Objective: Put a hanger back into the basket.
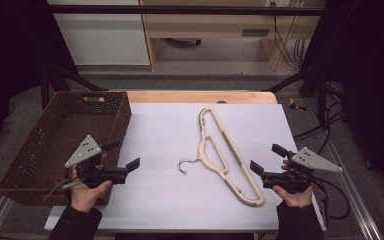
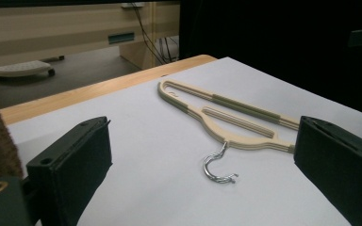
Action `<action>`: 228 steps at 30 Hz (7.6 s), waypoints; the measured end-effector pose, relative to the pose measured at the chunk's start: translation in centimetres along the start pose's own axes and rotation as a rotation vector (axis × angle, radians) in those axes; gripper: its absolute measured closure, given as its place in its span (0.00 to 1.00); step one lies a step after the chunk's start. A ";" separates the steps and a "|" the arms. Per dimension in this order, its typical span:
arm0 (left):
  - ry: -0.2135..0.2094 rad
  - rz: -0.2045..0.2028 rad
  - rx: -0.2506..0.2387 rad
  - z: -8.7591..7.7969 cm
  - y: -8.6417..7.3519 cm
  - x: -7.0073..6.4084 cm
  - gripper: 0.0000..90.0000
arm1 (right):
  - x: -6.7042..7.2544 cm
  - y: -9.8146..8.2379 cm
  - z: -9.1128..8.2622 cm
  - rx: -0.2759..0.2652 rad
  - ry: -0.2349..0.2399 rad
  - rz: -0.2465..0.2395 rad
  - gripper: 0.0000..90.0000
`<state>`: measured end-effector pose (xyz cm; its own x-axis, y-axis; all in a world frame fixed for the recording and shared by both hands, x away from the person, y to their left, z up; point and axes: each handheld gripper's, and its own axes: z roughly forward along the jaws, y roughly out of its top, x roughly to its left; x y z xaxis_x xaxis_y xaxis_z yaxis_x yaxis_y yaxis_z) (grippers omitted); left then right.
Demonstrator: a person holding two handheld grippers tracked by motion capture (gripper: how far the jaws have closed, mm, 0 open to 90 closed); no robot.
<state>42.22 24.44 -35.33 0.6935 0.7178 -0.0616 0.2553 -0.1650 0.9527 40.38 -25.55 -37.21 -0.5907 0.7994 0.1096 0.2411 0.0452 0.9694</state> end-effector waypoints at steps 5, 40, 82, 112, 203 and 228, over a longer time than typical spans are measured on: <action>-0.025 0.031 0.039 1.9 0.3 -0.9 0.05 | 0.3 -0.1 0.3 0.006 0.008 0.004 0.05; -0.186 0.067 0.273 17.8 -1.6 -4.0 0.15 | 0.8 -0.6 1.0 0.037 0.033 -0.023 0.05; -0.231 0.156 0.495 23.4 -5.6 -3.1 0.92 | 0.8 -0.8 1.2 0.052 0.038 -0.028 0.05; -0.269 0.239 0.573 22.5 -2.9 -4.1 0.99 | 1.4 -2.2 3.6 0.165 0.036 -0.050 0.10; -0.225 0.165 0.585 20.0 1.0 -7.9 0.98 | 5.1 -6.4 11.8 0.459 0.061 -0.403 0.83; -0.140 0.123 0.153 8.8 3.6 -4.1 0.15 | 2.7 -3.2 7.7 0.364 -0.135 -0.457 0.95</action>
<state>46.25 14.92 -34.25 0.8097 0.5869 0.0009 0.2552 -0.3534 0.9000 44.02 -18.93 -41.69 -0.5995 0.7184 -0.3527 0.2483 0.5859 0.7714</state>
